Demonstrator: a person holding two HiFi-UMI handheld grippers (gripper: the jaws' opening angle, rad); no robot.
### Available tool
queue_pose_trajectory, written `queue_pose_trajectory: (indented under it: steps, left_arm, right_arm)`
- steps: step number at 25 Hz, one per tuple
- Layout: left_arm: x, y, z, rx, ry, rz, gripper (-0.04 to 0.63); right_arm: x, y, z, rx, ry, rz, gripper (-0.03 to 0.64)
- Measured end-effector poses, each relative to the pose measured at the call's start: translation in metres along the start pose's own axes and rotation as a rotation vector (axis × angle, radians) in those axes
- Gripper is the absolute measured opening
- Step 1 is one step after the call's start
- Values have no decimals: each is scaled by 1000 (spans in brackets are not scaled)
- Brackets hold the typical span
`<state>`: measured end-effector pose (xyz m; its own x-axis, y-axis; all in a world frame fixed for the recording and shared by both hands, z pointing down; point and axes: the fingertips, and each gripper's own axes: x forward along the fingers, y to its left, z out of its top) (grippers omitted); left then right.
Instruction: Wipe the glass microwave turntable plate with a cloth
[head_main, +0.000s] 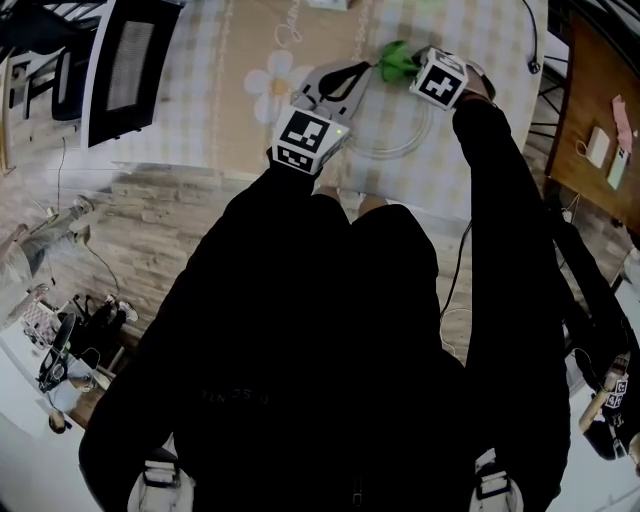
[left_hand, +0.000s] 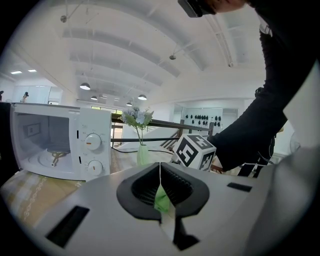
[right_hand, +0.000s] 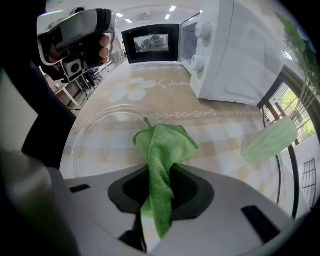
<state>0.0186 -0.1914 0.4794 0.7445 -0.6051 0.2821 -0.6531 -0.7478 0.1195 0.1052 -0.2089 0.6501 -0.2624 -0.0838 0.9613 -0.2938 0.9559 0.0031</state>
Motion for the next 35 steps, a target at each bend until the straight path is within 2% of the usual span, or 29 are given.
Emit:
queue_pose_trajectory:
  steps: [6,11,16,24,35]
  left_arm:
    - [-2,-7,1,4,-3,-6,21]
    - [-6,-14,-1,0,0,-9,21]
    - [-12,-23,-5,9,-2,-19,21]
    - [-26,-39,-12,20,-3,-31,21]
    - [-38,-58,-20,26,15,-69,21]
  right_arm:
    - [-3,15,-3,-11,9,5,106]
    - [-1,43,-4,-25,6,56,106]
    - [-1,84,-7,-2,4,146,106]
    - [-2,131,-8,-59,-7,152,106]
    - [-4,188,-9,-3,-21,236,106]
